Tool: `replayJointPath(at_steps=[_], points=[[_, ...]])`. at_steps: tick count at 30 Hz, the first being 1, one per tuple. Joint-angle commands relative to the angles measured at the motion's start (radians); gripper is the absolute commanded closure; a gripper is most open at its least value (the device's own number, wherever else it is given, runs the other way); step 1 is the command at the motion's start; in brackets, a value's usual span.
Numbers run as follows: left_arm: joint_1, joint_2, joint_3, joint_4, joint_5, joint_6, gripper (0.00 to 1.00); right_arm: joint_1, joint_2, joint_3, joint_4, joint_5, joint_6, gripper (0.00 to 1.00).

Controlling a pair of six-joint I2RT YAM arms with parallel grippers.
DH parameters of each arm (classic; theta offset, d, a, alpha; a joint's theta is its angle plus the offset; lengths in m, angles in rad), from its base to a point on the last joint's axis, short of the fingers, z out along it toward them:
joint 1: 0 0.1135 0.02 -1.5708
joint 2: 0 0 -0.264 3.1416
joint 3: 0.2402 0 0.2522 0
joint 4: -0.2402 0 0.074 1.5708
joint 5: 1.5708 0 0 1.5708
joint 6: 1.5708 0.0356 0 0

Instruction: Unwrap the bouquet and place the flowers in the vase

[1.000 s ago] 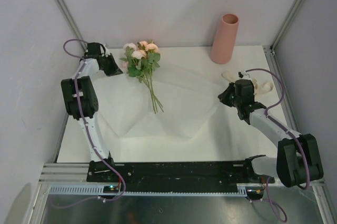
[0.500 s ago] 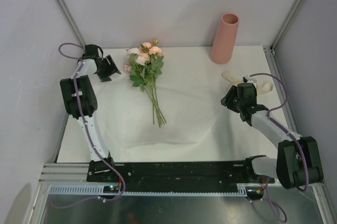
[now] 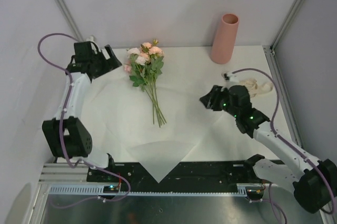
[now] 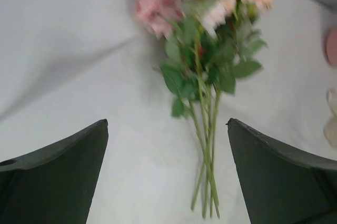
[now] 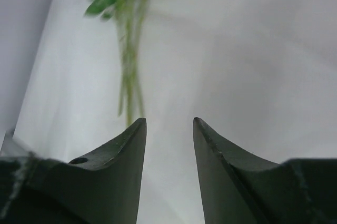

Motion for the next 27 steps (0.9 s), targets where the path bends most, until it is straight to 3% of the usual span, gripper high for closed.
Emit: replayJointPath(at_steps=[1, 9, 16, 22, 27], points=[[-0.082, -0.138, -0.158, -0.016, 0.050, 0.039, 0.00, 0.182, 0.069, 0.030, 0.095, -0.066, -0.017, 0.55], [-0.159, -0.422, -0.426, -0.015, 0.071, 0.084, 0.00, 0.414, 0.263, 0.021, 0.170, -0.052, 0.017, 0.59], [-0.161, -0.639, -0.598, -0.012, 0.023, 0.133, 0.00, 0.430, 0.438, 0.057, 0.262, -0.011, 0.017, 0.62], [-0.161, -0.839, -0.714, 0.023, -0.050, 0.082, 0.00, 0.424, 0.619, 0.313, 0.192, 0.149, -0.039, 0.62], [-0.163, -0.882, -0.723, 0.035, -0.034, 0.083, 0.00, 0.434, 0.822, 0.540, 0.160, 0.237, -0.103, 0.62]])
